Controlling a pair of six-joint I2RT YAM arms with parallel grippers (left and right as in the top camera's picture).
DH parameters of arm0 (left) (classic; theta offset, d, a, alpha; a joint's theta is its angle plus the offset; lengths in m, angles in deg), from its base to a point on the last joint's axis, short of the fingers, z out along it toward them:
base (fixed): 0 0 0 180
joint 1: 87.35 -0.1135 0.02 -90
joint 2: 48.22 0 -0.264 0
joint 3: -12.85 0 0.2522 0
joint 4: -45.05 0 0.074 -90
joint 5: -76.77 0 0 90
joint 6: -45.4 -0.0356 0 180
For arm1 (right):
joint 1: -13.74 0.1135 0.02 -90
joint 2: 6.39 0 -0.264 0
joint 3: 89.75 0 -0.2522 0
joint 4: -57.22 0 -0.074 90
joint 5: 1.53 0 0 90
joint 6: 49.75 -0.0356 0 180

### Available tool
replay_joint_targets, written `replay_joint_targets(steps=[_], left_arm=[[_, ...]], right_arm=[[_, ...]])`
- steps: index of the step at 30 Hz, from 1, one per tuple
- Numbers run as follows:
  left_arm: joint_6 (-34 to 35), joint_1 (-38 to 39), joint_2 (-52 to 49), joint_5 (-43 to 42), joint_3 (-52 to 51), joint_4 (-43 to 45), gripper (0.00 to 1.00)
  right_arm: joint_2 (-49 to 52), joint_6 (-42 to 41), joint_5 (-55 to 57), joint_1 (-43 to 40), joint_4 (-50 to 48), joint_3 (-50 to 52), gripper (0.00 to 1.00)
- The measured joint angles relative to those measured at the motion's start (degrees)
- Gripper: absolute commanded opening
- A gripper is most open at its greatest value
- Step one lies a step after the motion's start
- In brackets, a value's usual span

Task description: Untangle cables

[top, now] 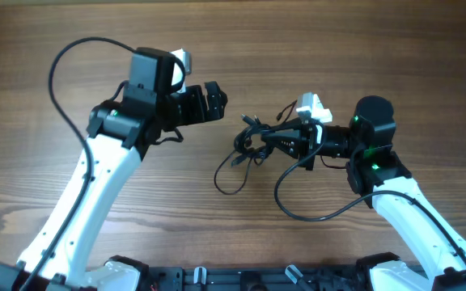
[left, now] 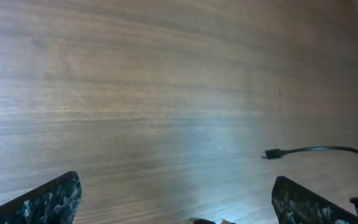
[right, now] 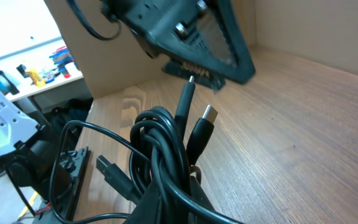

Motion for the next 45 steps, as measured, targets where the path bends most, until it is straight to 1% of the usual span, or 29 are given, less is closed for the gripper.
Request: replay_joint_targets(steps=[6, 11, 13, 16, 20, 21, 22, 23, 25, 27, 30, 31, 32, 33, 35, 37, 38, 42, 45], left_arm=[[1.3, 0.0, -6.1, -12.0, 0.0, -0.2, 1.0], [11.0, 0.0, -12.7, -19.6, 0.0, -0.3, 1.0], [14.3, 0.0, -14.7, -25.8, 0.0, -0.5, 1.0], [18.3, 0.0, -14.9, -31.5, 0.0, -4.5, 1.0], [24.8, 0.0, -14.9, -33.7, 0.0, -9.3, 1.0], [26.9, 0.0, -14.9, -34.0, 0.0, -9.6, 0.97], [29.7, 0.0, -14.9, -34.1, 0.0, -9.7, 0.97], [31.6, 0.0, -14.9, -34.1, 0.0, -9.7, 0.99], [35.8, 0.0, -14.9, -33.4, 0.0, -9.6, 1.0], [40.9, 0.2, -14.9, -31.8, 0.0, -8.7, 1.0], [47.9, 2.1, -14.9, -28.3, 0.0, -3.1, 1.0], [49.1, 2.6, -14.9, -27.9, 0.0, -2.0, 0.96], [50.4, 3.3, -14.9, -27.4, 0.0, -0.5, 0.89], [51.5, 4.0, -14.9, -27.1, 0.1, 0.9, 0.65], [53.1, 5.3, -14.9, -26.5, 0.1, 2.8, 0.29], [53.9, 5.9, -14.9, -25.6, 0.1, 3.1, 0.08], [54.1, 6.1, -14.9, -24.8, 0.1, 3.1, 0.04], [54.6, 6.1, -14.9, -19.2, 0.1, 3.1, 0.04], [54.6, 6.1, -14.9, -12.7, 0.1, 2.7, 0.04]], right_arm=[[0.0, 0.0, -0.1, 0.0, -0.8, 0.0, 0.04], [0.0, 0.0, -0.1, 0.0, -0.9, 0.0, 0.04], [0.0, 0.0, 0.0, 0.0, -0.9, 0.0, 0.04], [0.0, 0.0, 0.0, 0.0, -0.9, 0.0, 0.04], [0.0, 0.0, 0.9, 0.0, 0.1, 0.0, 0.04], [0.0, 0.0, 1.6, 0.0, 0.7, 0.0, 0.04], [0.0, 0.0, 2.4, 0.0, 1.4, 0.0, 0.04], [0.0, 0.0, 2.9, 0.0, 1.6, 0.0, 0.04], [0.0, -0.3, 3.2, 0.0, 1.5, 0.0, 0.04], [0.0, -1.6, 3.2, 0.0, 1.0, 0.0, 0.04], [0.0, -3.6, 2.8, 0.0, 0.2, 0.0, 0.04], [0.0, -4.0, 2.7, 0.1, 0.2, 0.0, 0.04], [0.0, -4.5, 2.7, 0.2, 0.2, 0.0, 0.04], [0.0, -4.9, 2.6, 0.5, 0.1, 0.0, 0.04], [0.0, -5.5, 2.6, 0.9, 0.0, 0.0, 0.04], [0.0, -5.7, 2.5, 1.1, 0.0, 0.0, 0.04], [0.0, -5.8, 2.5, 1.1, 0.0, 0.0, 0.04], [0.0, -7.2, 2.6, 1.1, -1.8, 0.0, 0.04], [0.0, -11.5, 2.5, 1.1, -6.4, 0.0, 0.04]])
